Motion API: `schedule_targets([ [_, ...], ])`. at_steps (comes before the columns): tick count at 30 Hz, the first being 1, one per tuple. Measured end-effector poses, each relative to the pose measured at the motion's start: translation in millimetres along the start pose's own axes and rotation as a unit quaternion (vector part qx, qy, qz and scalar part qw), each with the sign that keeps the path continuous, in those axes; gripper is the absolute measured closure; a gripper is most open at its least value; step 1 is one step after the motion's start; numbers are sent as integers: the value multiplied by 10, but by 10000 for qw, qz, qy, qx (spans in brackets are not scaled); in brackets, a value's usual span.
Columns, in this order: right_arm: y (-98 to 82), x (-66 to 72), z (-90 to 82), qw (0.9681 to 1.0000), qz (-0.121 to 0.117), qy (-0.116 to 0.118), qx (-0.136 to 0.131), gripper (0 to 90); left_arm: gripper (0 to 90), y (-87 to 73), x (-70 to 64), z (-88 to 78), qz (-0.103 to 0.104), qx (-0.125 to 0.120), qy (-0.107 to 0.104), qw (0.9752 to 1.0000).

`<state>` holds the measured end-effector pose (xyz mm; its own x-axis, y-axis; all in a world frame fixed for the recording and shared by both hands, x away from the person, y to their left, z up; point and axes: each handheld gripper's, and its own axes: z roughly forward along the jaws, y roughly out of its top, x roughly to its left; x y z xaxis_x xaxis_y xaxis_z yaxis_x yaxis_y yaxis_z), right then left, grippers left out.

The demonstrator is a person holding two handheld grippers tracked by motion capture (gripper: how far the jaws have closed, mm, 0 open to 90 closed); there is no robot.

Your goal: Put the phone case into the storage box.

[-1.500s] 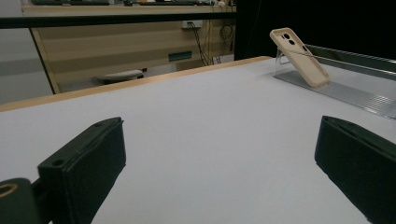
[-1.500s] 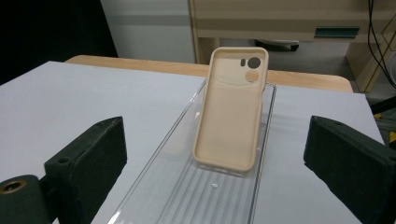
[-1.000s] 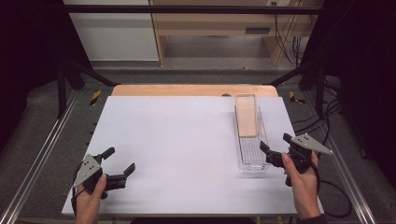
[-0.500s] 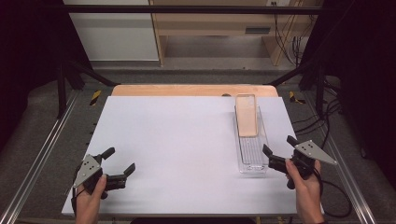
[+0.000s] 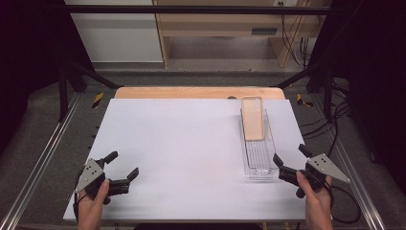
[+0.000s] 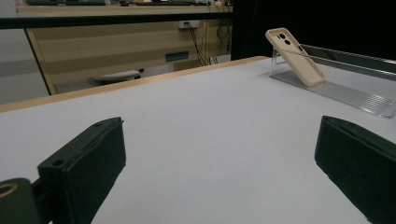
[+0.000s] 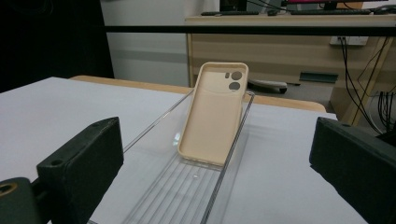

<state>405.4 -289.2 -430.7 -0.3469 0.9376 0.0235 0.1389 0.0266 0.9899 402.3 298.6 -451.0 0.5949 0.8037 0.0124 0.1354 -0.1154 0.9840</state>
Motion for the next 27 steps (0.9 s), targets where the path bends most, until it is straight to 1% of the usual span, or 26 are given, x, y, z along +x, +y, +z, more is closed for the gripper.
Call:
schedule_targets([
  [8,-83,19,-24,9999,-49,95,-102,30,15,1,-6,2,10,0,-14,10000],
  [18,-160,87,-39,9993,-247,207,-166,30,15,6,-12,0,11,-17,-4,10000],
  [19,-165,92,-42,9994,-233,209,-163,30,15,6,-13,0,5,-20,0,10000],
  [23,-218,116,-42,9991,-219,316,-157,32,15,6,-20,5,30,-11,-12,10000],
  [27,-260,154,-5,9985,-245,456,-173,32,15,8,-33,5,60,-34,-45,10000],
])
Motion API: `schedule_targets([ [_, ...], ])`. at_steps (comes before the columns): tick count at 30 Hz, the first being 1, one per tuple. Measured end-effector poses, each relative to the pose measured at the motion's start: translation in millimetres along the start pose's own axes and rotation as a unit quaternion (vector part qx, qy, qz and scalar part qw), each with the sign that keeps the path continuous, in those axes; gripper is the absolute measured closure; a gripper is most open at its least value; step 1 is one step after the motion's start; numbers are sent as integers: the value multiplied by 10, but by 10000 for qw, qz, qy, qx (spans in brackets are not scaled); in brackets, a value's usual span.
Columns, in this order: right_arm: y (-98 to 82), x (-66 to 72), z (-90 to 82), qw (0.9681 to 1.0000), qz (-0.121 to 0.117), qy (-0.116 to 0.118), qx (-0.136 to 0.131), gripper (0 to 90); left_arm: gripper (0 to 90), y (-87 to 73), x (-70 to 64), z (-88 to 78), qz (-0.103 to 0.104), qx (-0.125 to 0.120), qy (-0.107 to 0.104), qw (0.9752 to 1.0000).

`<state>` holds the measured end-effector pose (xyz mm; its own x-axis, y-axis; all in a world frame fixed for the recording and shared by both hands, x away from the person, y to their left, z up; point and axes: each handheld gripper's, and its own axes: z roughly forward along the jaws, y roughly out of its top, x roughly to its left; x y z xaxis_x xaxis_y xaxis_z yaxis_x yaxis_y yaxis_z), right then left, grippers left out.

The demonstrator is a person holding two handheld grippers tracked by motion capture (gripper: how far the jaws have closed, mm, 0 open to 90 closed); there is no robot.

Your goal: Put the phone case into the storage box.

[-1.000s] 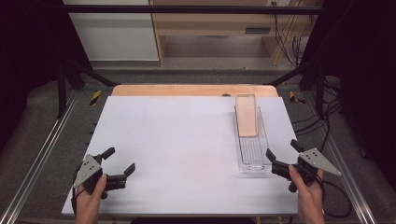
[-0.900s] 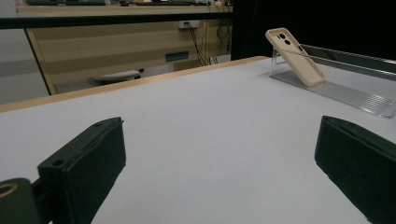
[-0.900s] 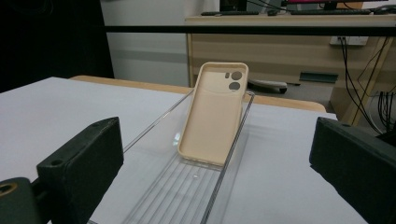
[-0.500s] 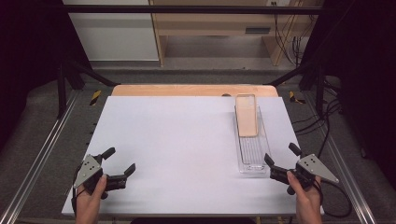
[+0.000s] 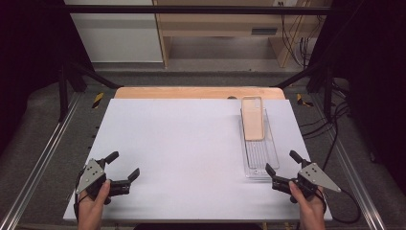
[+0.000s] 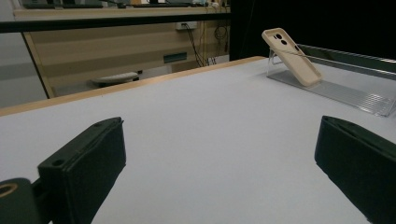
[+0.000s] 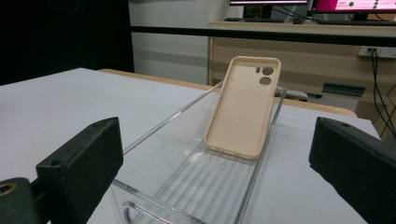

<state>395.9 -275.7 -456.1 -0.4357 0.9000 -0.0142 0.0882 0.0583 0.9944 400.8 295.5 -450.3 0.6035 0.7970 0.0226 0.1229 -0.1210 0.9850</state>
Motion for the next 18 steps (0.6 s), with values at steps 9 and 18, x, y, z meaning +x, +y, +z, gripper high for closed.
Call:
schedule_targets([
  [9,-20,99,156,9994,-78,340,-7,35,15,-2,-7,-38,-26,-162,-15,9999],
  [18,-30,61,215,9988,-74,477,78,45,15,1,-1,-94,-156,-307,-49,9994],
])
